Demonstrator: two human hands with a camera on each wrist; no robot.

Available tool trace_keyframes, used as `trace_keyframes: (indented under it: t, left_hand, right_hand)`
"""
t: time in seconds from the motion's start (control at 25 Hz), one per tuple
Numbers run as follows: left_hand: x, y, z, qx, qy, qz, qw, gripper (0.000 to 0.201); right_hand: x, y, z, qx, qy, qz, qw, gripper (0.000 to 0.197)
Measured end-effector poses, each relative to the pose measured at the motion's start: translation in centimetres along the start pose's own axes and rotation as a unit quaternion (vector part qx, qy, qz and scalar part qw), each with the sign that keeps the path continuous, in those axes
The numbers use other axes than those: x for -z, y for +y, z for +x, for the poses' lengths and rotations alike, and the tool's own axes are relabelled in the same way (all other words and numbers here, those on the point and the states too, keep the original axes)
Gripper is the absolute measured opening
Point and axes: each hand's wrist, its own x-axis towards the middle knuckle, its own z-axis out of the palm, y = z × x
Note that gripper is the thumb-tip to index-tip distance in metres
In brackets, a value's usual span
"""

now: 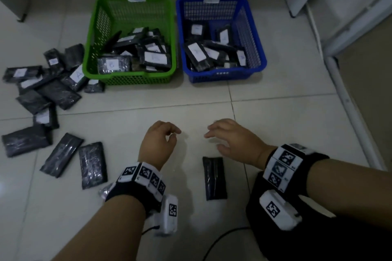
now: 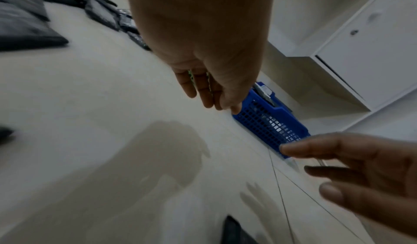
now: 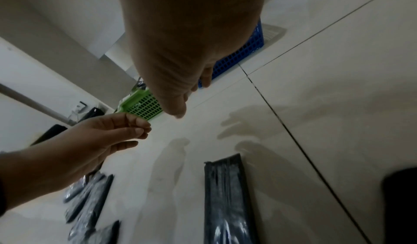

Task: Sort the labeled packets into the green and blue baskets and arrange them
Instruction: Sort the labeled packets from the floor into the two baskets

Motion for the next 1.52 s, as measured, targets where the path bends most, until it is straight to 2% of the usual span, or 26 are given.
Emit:
trace_keyframes:
  t: [0.08,0.16,0.28,0.4,0.48,0.52,0.6,0.72,0.76,0.8,0.84,0.88,0.92,0.96,1.04,1.08,1.12,1.16,1.2,1.28,1.36,1.4,1.44,1.52]
  left_hand:
    - [-0.6,-0.9,-2.5,0.059,0.012,0.018,0.998,0.019]
    - [-0.7,-1.9,-4.9,0.110,0.023,0.068,0.991,0.018]
    - [-0.5,-4.2,-7.7,0.157,0.053,0.161,0.973,0.020]
    - [-0.4,-5.7,-10.7,0.260,-0.003,0.176,0.949,0.045]
    - [-1.1,-6.5,-12.6,0.269,-0.027,0.180,0.946,0.056]
    - [-1.4,-6.9,-13.4,0.246,-0.015,0.166,0.955,0.059]
    - [-2.1,-7.6,-14.1,0.192,0.041,0.108,0.975,0.062]
    - [-2.5,-7.3,-13.2,0.176,0.112,0.023,0.978,0.066]
    - [-2.3,-6.8,-12.4,0.179,0.124,-0.001,0.976,0.063]
    - [-2.1,-6.1,-11.3,0.188,0.132,-0.030,0.973,0.057]
    - [-1.8,-5.5,-10.1,0.208,0.136,-0.068,0.966,0.050]
    - [-1.4,-4.8,-8.7,0.234,0.144,-0.129,0.953,0.044]
    - [-1.0,-3.9,-7.2,0.263,0.156,-0.219,0.927,0.040]
    - [-0.4,-3.0,-5.7,0.289,0.171,-0.331,0.882,0.035]
    - [1.1,-1.1,-2.9,0.299,0.186,-0.546,0.760,0.030]
    - [1.9,0.0,-1.6,0.293,0.185,-0.621,0.703,0.031]
    - [2.6,1.0,-0.4,0.286,0.177,-0.670,0.662,0.032]
    - [3.0,1.7,0.7,0.276,0.164,-0.694,0.644,0.034]
    - [3.5,2.5,1.8,0.266,0.148,-0.701,0.645,0.036]
    - [4.0,3.7,3.3,0.246,0.124,-0.692,0.668,0.035]
    - [3.9,4.8,4.5,0.227,0.121,-0.654,0.711,0.034]
    - [4.1,5.5,4.8,0.221,0.128,-0.624,0.738,0.037]
    - [4.2,6.0,5.1,0.223,0.145,-0.604,0.751,0.039]
    - [4.9,7.8,6.1,0.234,0.182,-0.580,0.759,0.034]
  right_hand:
    - [-1.1,-1.2,-1.7,0.000,-0.109,-0.043,0.993,0.044]
    - [-2.6,-1.9,-2.9,0.005,-0.200,-0.126,0.972,0.060]
    - [-5.9,-2.1,-4.3,-0.019,-0.258,-0.194,0.946,0.089]
    - [-8.4,-1.5,-5.5,-0.026,-0.214,-0.195,0.957,0.103]
    - [-9.4,-1.2,-5.6,-0.011,-0.183,-0.190,0.965,0.101]
    - [-9.5,-1.3,-5.4,-0.010,-0.173,-0.172,0.970,0.096]
    - [-9.0,-1.8,-4.1,-0.009,-0.148,-0.098,0.984,0.084]
    - [-7.1,-3.1,-0.5,-0.070,-0.112,0.103,0.986,0.058]
    - [-6.3,-3.5,0.7,-0.116,-0.085,0.203,0.969,0.044]
    - [-5.6,-3.6,1.9,-0.173,-0.043,0.313,0.933,0.031]
    - [-4.9,-3.8,2.8,-0.233,-0.010,0.410,0.882,0.024]
    - [-4.2,-3.8,3.7,-0.283,0.012,0.479,0.831,0.024]
    - [-3.5,-3.7,4.5,-0.311,0.028,0.520,0.795,0.023]
    - [-2.9,-3.6,5.1,-0.321,0.042,0.535,0.780,0.022]
    - [-1.2,-3.6,6.4,-0.313,0.073,0.553,0.769,0.017]
    - [-0.3,-3.7,7.0,-0.305,0.088,0.563,0.763,0.016]
    - [0.6,-3.7,7.6,-0.298,0.099,0.571,0.758,0.017]
    - [1.5,-3.7,8.0,-0.292,0.106,0.578,0.754,0.019]
    - [2.5,-3.7,8.5,-0.286,0.109,0.582,0.753,0.024]
    - [4.4,-3.7,9.4,-0.275,0.114,0.581,0.758,0.029]
    - [6.6,-3.7,10.2,-0.268,0.119,0.570,0.767,0.029]
    - [7.6,-3.8,10.6,-0.264,0.123,0.566,0.771,0.028]
    - [8.4,-3.8,10.8,-0.264,0.129,0.560,0.775,0.027]
    - [10.4,-3.5,11.6,-0.259,0.138,0.542,0.787,0.025]
